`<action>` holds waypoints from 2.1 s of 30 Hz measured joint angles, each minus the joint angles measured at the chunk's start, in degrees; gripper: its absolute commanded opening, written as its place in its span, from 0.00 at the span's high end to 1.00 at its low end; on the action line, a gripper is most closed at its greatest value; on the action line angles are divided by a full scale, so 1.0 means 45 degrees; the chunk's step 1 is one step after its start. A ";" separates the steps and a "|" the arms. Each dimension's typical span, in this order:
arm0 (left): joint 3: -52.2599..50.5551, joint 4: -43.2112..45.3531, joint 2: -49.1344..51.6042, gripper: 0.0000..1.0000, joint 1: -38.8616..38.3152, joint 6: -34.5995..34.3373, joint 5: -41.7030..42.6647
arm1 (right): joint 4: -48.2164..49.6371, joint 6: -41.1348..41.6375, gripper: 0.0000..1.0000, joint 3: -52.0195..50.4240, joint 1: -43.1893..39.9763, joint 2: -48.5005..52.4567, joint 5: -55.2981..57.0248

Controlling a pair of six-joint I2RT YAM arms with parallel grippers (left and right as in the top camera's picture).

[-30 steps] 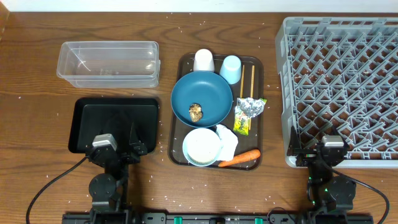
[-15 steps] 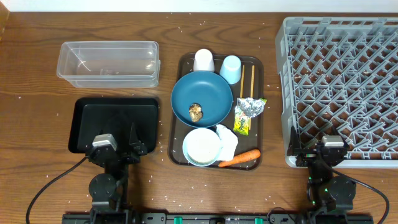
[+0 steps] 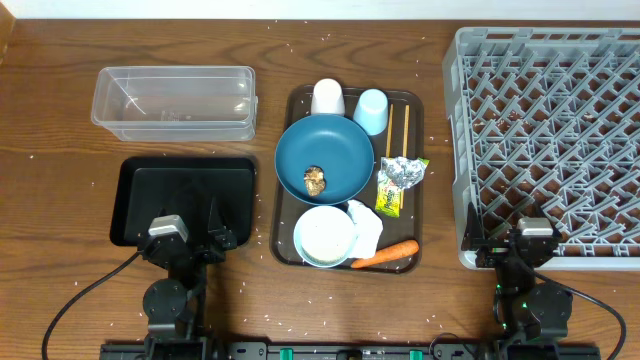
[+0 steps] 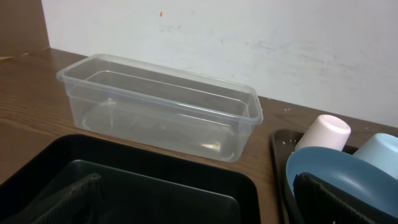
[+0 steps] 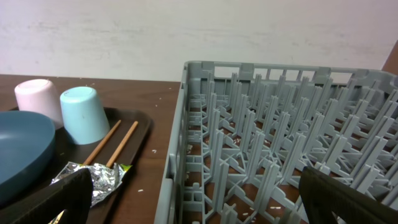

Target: Sort waste into correct bins and load items into the dishwasher rack

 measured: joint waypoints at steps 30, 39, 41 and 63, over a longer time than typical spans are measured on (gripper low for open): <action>0.0165 0.0287 0.0044 0.02 -0.0010 -0.8495 0.9865 | 0.0005 0.0000 0.01 0.0000 0.0000 0.0000 0.0000; 0.4148 -0.4051 0.3206 0.02 -0.0015 -0.6776 0.9889 | 0.0010 0.0000 0.01 0.0000 0.0000 0.0000 0.0000; 0.5202 -0.5047 0.4469 0.02 -0.0083 -0.6207 0.9947 | 0.0010 0.0000 0.01 0.0000 0.0000 0.0000 0.0000; 1.1419 -0.7053 1.5630 0.02 -0.9165 -0.3055 0.3983 | 0.0000 -0.0005 0.01 0.0000 0.0000 0.0000 0.0000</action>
